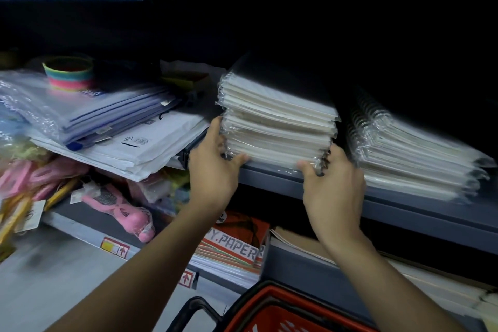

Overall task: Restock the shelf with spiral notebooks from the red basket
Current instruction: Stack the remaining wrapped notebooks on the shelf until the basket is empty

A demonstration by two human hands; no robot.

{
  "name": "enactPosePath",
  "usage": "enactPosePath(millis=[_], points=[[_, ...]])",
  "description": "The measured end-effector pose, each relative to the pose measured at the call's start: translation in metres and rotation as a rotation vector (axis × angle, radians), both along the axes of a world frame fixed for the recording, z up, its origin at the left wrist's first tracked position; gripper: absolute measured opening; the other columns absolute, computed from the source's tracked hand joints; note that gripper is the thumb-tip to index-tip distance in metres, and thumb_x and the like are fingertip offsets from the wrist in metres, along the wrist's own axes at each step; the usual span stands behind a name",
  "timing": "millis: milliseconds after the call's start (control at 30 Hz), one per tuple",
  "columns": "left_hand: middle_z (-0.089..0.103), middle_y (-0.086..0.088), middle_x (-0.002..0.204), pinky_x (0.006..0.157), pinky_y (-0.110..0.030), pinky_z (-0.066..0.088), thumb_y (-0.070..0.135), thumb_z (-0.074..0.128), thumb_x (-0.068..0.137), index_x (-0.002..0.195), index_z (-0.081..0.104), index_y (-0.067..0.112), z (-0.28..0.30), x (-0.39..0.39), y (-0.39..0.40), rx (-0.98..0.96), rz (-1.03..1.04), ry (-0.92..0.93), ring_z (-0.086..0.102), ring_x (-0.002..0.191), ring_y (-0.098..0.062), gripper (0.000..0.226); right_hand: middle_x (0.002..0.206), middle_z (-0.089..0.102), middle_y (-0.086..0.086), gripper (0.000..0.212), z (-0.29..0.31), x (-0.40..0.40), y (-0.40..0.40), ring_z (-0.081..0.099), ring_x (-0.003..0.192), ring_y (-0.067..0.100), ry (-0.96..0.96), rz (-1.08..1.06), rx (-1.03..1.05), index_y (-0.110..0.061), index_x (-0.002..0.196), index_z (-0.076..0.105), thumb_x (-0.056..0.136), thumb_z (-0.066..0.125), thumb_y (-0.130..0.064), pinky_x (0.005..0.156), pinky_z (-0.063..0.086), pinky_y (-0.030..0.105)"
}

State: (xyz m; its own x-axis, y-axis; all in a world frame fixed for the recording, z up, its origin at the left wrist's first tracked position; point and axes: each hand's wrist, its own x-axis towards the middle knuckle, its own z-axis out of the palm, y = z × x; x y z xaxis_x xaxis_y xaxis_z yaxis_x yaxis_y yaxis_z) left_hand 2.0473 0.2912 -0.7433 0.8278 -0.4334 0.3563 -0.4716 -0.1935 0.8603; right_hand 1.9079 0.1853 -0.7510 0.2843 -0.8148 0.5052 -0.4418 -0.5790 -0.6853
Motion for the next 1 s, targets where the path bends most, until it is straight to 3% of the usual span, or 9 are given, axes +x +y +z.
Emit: enactPosePath(millis=[200, 333, 400, 533, 600, 700, 867, 933, 1000], points=[[0.063, 0.002, 0.132, 0.108, -0.036, 0.047, 0.012, 0.084, 0.077, 0.152, 0.035, 0.026, 0.007, 0.012, -0.012, -0.022, -0.061, 0.026, 0.060, 0.122, -0.013, 0.091, 0.083, 0.072, 0.005, 0.041, 0.003, 0.011, -0.004, 0.068, 0.084, 0.032, -0.039, -0.006, 0.047, -0.011, 0.113, 0.066, 0.086, 0.074, -0.041, 0.080, 0.056, 0.044], [0.062, 0.027, 0.113, 0.093, -0.012, 0.049, 0.038, 0.088, 0.070, 0.140, 0.046, 0.028, 0.014, 0.015, -0.008, -0.053, -0.171, 0.098, 0.058, 0.104, 0.015, 0.083, 0.118, 0.070, 0.003, 0.085, 0.012, 0.008, 0.002, 0.065, 0.114, 0.024, -0.188, 0.045, 0.163, -0.016, 0.146, 0.048, 0.085, 0.054, -0.074, 0.100, 0.052, 0.044], [0.059, 0.016, 0.133, 0.104, -0.019, 0.044, 0.056, 0.085, 0.066, 0.147, 0.039, 0.024, 0.020, 0.013, -0.011, -0.133, -0.177, 0.215, 0.055, 0.120, 0.006, 0.098, 0.088, 0.064, -0.005, 0.082, 0.017, 0.009, 0.000, 0.066, 0.094, 0.013, -0.235, 0.021, 0.130, -0.015, 0.149, 0.046, 0.090, 0.051, -0.071, 0.096, 0.048, 0.033], [0.050, -0.001, 0.142, 0.098, -0.025, 0.036, 0.069, 0.073, 0.070, 0.144, 0.041, 0.019, 0.032, 0.008, -0.021, -0.204, -0.054, 0.334, 0.049, 0.129, -0.015, 0.094, 0.056, 0.051, -0.007, 0.052, 0.023, 0.018, 0.001, 0.052, 0.058, 0.009, -0.280, -0.066, 0.077, -0.018, 0.090, 0.070, 0.094, 0.050, -0.066, 0.070, 0.038, 0.029], [0.054, 0.002, 0.129, 0.090, -0.024, 0.036, 0.070, 0.072, 0.071, 0.133, 0.046, 0.021, 0.034, 0.008, -0.026, -0.213, -0.020, 0.349, 0.053, 0.118, -0.014, 0.084, 0.046, 0.037, -0.008, 0.049, 0.025, 0.021, 0.001, 0.042, 0.049, 0.015, -0.323, -0.085, 0.077, -0.028, 0.058, 0.045, 0.094, 0.055, -0.060, 0.063, 0.037, 0.033], [0.054, 0.005, 0.111, 0.075, -0.017, 0.037, 0.070, 0.072, 0.071, 0.117, 0.044, 0.023, 0.034, 0.011, -0.033, -0.214, -0.007, 0.320, 0.054, 0.098, -0.005, 0.072, 0.044, 0.038, -0.007, 0.058, 0.025, 0.025, -0.005, 0.039, 0.045, 0.014, -0.364, -0.118, 0.078, -0.025, 0.052, 0.034, 0.093, 0.059, -0.057, 0.059, 0.034, 0.031], [0.057, 0.007, 0.110, 0.081, -0.023, 0.045, 0.071, 0.070, 0.074, 0.125, 0.042, 0.024, 0.033, 0.011, -0.032, -0.160, -0.027, 0.271, 0.059, 0.100, -0.009, 0.075, 0.073, 0.061, -0.017, 0.035, 0.019, 0.022, -0.005, 0.056, 0.068, 0.000, -0.384, -0.042, 0.185, -0.019, 0.090, 0.069, 0.095, 0.059, -0.053, 0.073, 0.039, 0.014], [0.056, 0.018, 0.114, 0.094, -0.024, 0.045, 0.065, 0.072, 0.076, 0.138, 0.042, 0.022, 0.029, 0.006, -0.024, -0.165, -0.044, 0.256, 0.057, 0.107, -0.003, 0.082, 0.105, 0.064, -0.022, 0.048, 0.015, 0.014, 0.002, 0.062, 0.100, -0.001, -0.444, 0.062, 0.280, -0.016, 0.131, 0.065, 0.096, 0.060, -0.049, 0.086, 0.040, 0.008], [0.050, 0.021, 0.127, 0.103, -0.024, 0.040, 0.061, 0.074, 0.077, 0.147, 0.038, 0.023, 0.026, -0.006, -0.014, -0.145, -0.041, 0.190, 0.050, 0.121, -0.003, 0.088, 0.116, 0.057, -0.023, 0.055, 0.013, 0.001, 0.009, 0.061, 0.115, 0.001, -0.485, 0.148, 0.302, -0.016, 0.144, 0.054, 0.096, 0.061, -0.044, 0.090, 0.044, 0.005]])
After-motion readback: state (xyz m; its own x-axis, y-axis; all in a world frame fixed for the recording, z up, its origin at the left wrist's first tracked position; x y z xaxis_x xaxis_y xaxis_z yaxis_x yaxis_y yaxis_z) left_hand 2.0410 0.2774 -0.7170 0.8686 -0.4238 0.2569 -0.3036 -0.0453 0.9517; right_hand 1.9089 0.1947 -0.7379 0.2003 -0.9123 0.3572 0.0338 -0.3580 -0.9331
